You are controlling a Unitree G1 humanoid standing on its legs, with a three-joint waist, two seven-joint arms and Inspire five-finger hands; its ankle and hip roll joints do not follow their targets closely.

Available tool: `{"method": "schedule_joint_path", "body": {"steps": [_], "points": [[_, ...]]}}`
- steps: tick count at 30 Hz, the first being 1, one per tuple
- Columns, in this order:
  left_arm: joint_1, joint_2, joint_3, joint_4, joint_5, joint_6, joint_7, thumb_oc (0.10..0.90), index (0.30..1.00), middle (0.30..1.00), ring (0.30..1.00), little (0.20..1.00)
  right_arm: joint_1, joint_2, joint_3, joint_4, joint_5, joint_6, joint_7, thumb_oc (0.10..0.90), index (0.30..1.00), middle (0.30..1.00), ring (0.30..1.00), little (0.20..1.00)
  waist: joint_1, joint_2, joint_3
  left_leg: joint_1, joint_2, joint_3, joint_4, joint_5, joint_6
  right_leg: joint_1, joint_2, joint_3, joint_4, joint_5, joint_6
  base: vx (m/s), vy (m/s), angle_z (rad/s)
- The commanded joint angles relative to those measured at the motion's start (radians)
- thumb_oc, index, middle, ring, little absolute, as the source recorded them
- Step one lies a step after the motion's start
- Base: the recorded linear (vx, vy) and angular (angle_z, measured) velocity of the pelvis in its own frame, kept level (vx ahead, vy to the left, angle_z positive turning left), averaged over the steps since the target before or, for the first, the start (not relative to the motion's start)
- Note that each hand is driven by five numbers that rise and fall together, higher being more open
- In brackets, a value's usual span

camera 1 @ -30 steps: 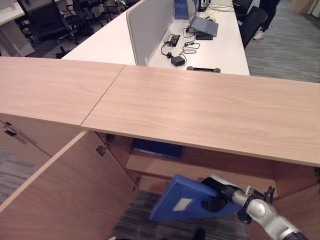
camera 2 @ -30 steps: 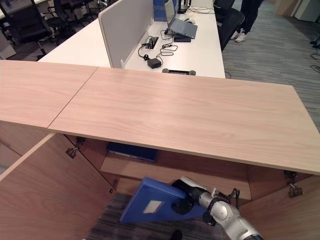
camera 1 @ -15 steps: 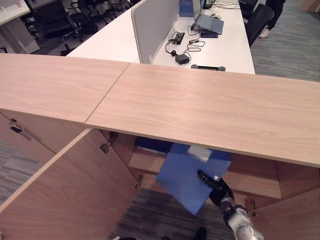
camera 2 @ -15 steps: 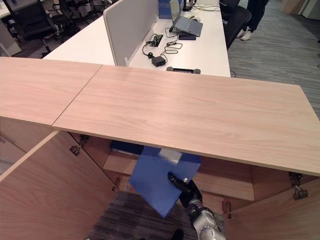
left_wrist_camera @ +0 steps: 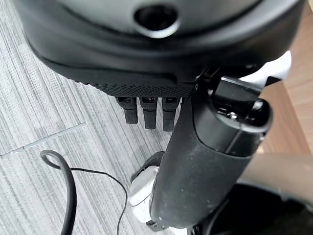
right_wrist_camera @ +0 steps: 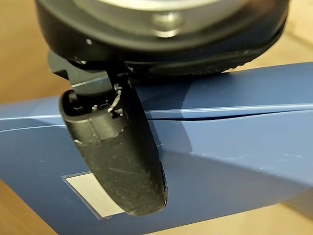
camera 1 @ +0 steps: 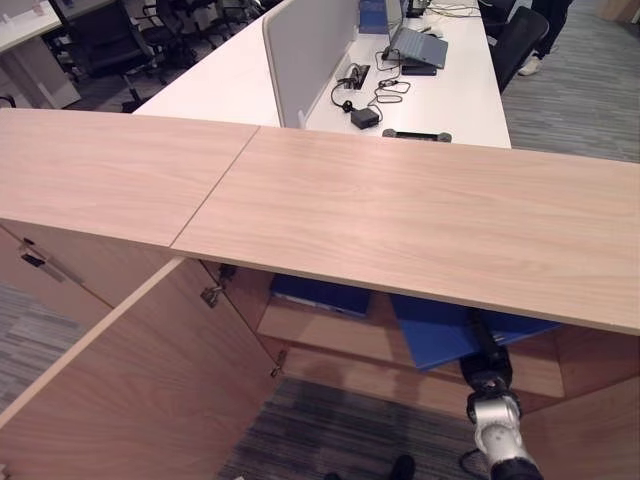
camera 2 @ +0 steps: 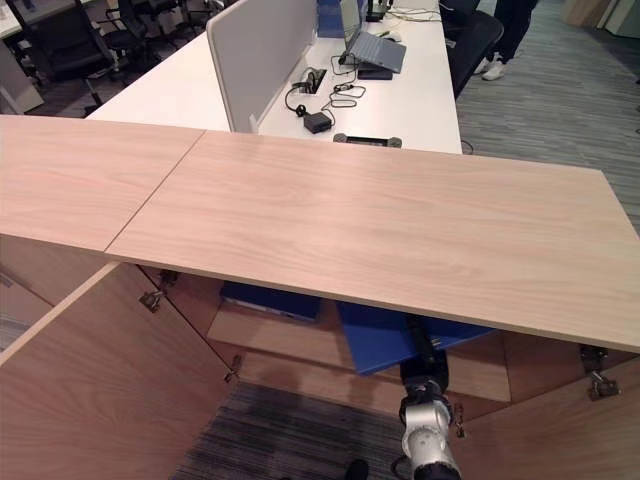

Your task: Put the empty folder in the office cabinet

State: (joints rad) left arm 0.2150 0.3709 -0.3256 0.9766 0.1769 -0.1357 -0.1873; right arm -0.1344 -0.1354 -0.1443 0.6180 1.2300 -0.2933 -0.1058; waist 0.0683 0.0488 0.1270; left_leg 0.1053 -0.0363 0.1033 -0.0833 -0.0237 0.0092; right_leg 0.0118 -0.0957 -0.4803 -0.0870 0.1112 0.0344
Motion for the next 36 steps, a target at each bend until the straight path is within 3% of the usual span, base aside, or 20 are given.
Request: {"method": "schedule_joint_path", "body": {"steps": [1,8,9,11,12,17,18,19,27,34,36], "points": [[-0.025,-0.001,-0.051,-0.015,-0.045,-0.02,-0.021,0.8,0.9,0.9,0.9,0.9,-0.16,-0.015,-0.027,-0.041,0.008,-0.105,0.012,0.4,0.3,0.3,0.3,0.3,0.025,-0.018,-0.009,-0.037,0.048,0.064,-0.004,0.006,-0.067,0.083,-0.057,0.018,0.01,-0.095,0.1,0.0,0.0,0.0],[-0.058,0.043,-0.136,-0.096,-0.055,-0.042,-0.028,0.8,0.9,0.9,0.9,0.9,-0.377,-0.149,-0.081,0.097,0.03,-0.142,-0.042,0.4,0.3,0.3,0.3,0.3,0.051,0.031,0.042,-0.084,0.041,0.052,-0.004,0.023,-0.068,0.035,-0.071,0.009,0.026,-0.094,0.105,-0.05,-0.002,0.05],[-0.065,0.063,-0.169,-0.119,-0.043,-0.055,-0.031,0.8,0.9,0.9,0.9,0.9,-0.443,-0.202,-0.09,0.159,0.035,-0.142,-0.057,0.4,0.3,0.3,0.3,0.3,0.059,0.055,0.061,-0.093,0.039,0.051,-0.004,0.024,-0.07,0.023,-0.075,0.007,0.035,-0.101,0.107,-0.07,0.032,0.16],[-0.073,0.07,-0.183,-0.132,-0.04,-0.055,-0.032,0.8,0.9,0.9,0.9,0.9,-0.486,-0.235,-0.091,0.194,0.043,-0.141,-0.059,0.4,0.3,0.3,0.3,0.3,0.064,0.067,0.073,-0.103,0.039,0.05,-0.003,0.028,-0.069,0.01,-0.079,0.008,0.043,-0.101,0.107,-0.06,0.026,0.06],[-0.078,0.091,-0.216,-0.157,-0.026,-0.066,-0.032,0.8,0.9,0.9,0.9,0.9,-0.548,-0.284,-0.094,0.241,0.046,-0.138,-0.073,0.4,0.3,0.3,0.3,0.3,0.07,0.089,0.094,-0.119,0.037,0.048,-0.001,0.037,-0.071,-0.007,-0.086,0.003,0.053,-0.102,0.109,-0.05,0.018,0.04],[-0.099,0.114,-0.248,-0.19,-0.036,-0.073,-0.035,0.8,0.9,0.9,0.9,0.9,-0.658,-0.39,-0.096,0.356,0.064,-0.122,-0.083,0.4,0.3,0.3,0.3,0.3,0.087,0.133,0.126,-0.152,0.035,0.04,0.002,0.055,-0.076,-0.042,-0.101,-0.008,0.074,-0.106,0.111,-0.06,0.006,0.12],[-0.103,0.126,-0.269,-0.201,-0.045,-0.081,-0.033,0.8,0.9,0.9,0.9,0.9,-0.728,-0.453,-0.09,0.421,0.068,-0.111,-0.091,0.4,0.3,0.3,0.3,0.3,0.099,0.164,0.14,-0.183,0.033,0.034,0.001,0.071,-0.083,-0.067,-0.113,-0.019,0.073,-0.1,0.116,-0.06,-0.002,0.21],[-0.106,0.124,-0.271,-0.201,-0.046,-0.081,-0.033,0.8,0.9,0.9,0.9,0.9,-0.733,-0.458,-0.089,0.427,0.07,-0.11,-0.09,0.4,0.3,0.3,0.3,0.3,0.1,0.166,0.14,-0.186,0.033,0.033,0.001,0.072,-0.083,-0.069,-0.113,-0.02,0.073,-0.099,0.116,-0.08,-0.01,0.18],[-0.091,0.166,-0.359,-0.27,-0.026,-0.103,-0.048,0.8,0.9,0.9,0.9,0.9,-0.893,-0.653,-0.069,0.544,0.14,-0.115,-0.111,0.4,0.3,0.3,0.3,0.3,0.148,0.263,0.162,-0.297,0.026,0.005,-0.004,0.109,-0.113,-0.156,-0.144,-0.054,0.07,-0.093,0.126,-0.02,-0.037,0.17],[-0.09,0.161,-0.351,-0.307,-0.095,-0.091,-0.036,0.8,0.9,0.9,0.9,0.9,-0.922,-0.717,-0.083,0.592,0.189,-0.126,-0.133,0.4,0.3,0.3,0.3,0.3,0.157,0.301,0.161,-0.346,0.018,-0.009,-0.004,0.115,-0.122,-0.214,-0.148,-0.053,0.087,-0.109,0.121,0.05,-0.032,0.09],[-0.089,0.151,-0.343,-0.299,-0.116,-0.088,-0.028,0.8,0.9,0.9,0.9,0.9,-0.926,-0.732,-0.088,0.609,0.195,-0.128,-0.144,0.4,0.3,0.3,0.3,0.3,0.155,0.301,0.154,-0.356,0.017,-0.02,-0.004,0.102,-0.13,-0.222,-0.146,-0.025,0.082,-0.129,0.126,0.04,-0.049,0.0]]}}
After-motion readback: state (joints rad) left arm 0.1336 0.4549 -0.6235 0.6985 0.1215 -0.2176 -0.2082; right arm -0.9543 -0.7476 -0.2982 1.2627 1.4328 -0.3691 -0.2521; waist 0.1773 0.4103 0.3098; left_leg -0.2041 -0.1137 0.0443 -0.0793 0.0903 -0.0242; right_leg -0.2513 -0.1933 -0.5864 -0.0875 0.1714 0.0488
